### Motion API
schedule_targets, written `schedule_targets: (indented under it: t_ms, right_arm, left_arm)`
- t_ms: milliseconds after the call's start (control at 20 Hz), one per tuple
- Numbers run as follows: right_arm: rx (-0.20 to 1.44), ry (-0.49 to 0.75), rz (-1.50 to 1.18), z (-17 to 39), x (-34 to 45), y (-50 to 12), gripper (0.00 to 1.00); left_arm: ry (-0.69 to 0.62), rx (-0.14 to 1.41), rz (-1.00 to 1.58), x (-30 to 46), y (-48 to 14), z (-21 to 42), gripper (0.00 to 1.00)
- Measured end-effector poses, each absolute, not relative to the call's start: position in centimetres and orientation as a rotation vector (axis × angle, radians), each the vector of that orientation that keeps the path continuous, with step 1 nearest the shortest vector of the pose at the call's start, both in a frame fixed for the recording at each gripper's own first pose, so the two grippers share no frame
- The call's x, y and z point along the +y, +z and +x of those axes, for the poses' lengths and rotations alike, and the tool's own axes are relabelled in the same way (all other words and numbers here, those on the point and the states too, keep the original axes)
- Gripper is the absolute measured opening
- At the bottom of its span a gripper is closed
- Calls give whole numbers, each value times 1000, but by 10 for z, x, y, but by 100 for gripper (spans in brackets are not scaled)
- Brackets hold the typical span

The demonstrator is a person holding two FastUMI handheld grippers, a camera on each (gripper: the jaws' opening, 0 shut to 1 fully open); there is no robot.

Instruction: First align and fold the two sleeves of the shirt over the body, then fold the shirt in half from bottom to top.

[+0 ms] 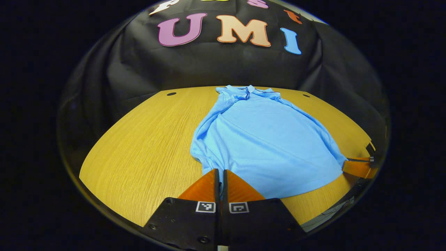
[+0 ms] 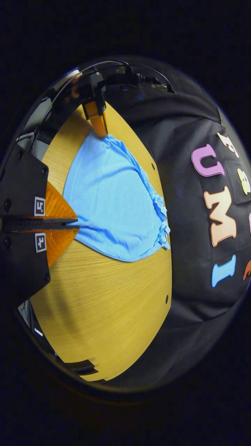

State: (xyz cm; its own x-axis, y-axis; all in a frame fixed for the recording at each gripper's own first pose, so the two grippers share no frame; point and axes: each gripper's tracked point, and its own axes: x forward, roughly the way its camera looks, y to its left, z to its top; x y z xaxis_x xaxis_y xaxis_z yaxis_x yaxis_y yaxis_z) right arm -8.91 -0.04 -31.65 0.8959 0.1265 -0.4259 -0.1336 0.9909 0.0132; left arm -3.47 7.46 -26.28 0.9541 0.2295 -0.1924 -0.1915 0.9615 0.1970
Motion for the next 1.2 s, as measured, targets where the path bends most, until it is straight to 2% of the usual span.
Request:
schedule_targets:
  t_ms: [250,550,800,850,900,950,1000,1050,1200]
  right_arm:
    - [437,138,2,-86,-2,-304,3]
    - [367,116,-20,-61,-7,-256,3]
    - [287,86,-44,-17,-4,-207,3]
    - [271,78,-49,-6,-3,-197,0]
    - [257,67,-54,6,-2,-187,2]
    - [245,57,-58,17,0,-178,0]
    - [230,44,-63,30,2,-168,3]
    - [215,34,-66,43,5,-159,0]
    - [181,-8,-80,86,9,-134,3]
  left_arm:
    - [235,228,129,73,-254,-35,0]
    - [216,166,97,64,-203,-15,0]
    - [188,87,93,64,-138,20,0]
    - [177,76,88,65,-126,30,0]
    - [171,68,89,68,-113,40,0]
    - [163,58,91,71,-100,49,0]
    - [154,49,92,73,-88,60,0]
    - [145,40,96,75,-75,71,0]
    - [105,26,100,82,-43,110,0]
